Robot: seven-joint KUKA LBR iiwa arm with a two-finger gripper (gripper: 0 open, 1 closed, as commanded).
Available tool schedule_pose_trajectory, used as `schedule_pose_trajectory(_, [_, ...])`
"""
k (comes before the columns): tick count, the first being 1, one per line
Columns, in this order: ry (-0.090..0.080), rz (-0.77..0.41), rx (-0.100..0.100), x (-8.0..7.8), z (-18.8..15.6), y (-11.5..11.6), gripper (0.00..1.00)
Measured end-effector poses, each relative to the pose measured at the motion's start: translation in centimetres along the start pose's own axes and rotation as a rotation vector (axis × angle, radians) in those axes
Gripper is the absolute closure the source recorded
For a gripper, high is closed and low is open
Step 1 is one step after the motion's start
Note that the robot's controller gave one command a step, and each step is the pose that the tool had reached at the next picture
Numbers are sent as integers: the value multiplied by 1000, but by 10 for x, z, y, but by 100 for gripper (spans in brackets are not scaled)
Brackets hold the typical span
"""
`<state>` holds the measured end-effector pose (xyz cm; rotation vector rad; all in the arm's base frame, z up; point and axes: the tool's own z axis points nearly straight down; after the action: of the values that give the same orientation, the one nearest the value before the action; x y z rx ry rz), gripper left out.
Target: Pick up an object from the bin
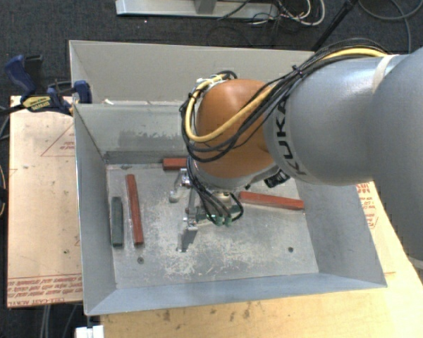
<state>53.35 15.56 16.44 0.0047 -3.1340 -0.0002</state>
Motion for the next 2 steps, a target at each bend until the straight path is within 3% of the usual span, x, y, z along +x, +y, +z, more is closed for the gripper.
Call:
schedule_pose_trajectory(1, [-7, 3, -1, -2, -4, -1, 0])
schedule_pose_trajectory(2, [-16, -52, -3, -30, 45, -20, 0])
